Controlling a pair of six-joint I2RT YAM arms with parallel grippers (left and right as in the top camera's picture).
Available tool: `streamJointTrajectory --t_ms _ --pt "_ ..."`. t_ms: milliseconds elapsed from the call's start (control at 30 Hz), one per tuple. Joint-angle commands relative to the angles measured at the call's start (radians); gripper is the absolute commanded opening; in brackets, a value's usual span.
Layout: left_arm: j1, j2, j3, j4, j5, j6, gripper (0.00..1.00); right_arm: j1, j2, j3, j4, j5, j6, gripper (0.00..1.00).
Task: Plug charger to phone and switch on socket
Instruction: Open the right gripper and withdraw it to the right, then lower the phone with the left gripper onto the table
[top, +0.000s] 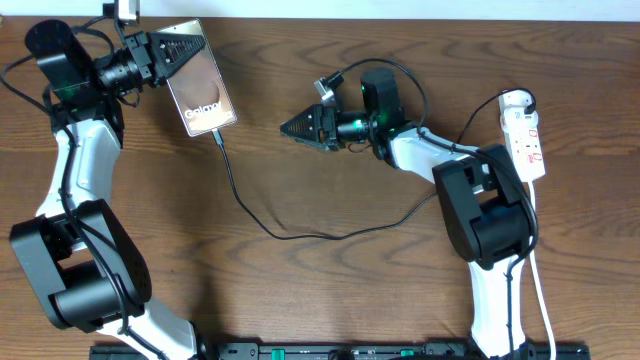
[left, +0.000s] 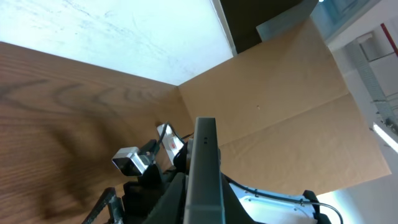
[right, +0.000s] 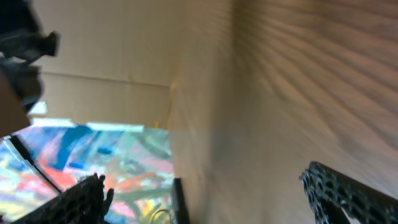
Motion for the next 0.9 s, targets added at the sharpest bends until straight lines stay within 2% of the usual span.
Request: streamJointTrajectory --t_ms 0,200,367,433,567,733,867 --pt "0.001 -0.021 0.002 0.008 0.022 0.013 0.07 -0.012 -0.1 0.018 -0.115 0.081 -0.188 0.99" --pt "0.001 -0.02 -0.001 0.008 0.022 0.028 0.07 -0.012 -0.224 0.057 -0.493 0.329 -0.372 0.99" --pt "0.001 -0.011 -0.002 -0.041 0.014 0.067 0.07 -0.008 -0.343 0.077 -0.742 0.692 -0.385 0.99" --pt "0.0 -0.001 -0.002 -0.112 -0.005 0.114 0.07 -0.003 -0.385 0.077 -0.812 0.837 -0.359 0.99" --pt "-0.004 0.023 -0.002 -0.293 -0.051 0.246 0.07 0.002 -0.45 0.077 -0.901 0.977 -0.344 0.99" --pt "-0.027 0.045 -0.002 -0.56 -0.172 0.454 0.07 0.002 -0.491 0.077 -0.948 1.01 -0.345 0.99" --pt "-0.058 0.045 -0.002 -0.726 -0.301 0.568 0.07 0.002 -0.493 0.077 -0.962 1.012 -0.346 0.99"
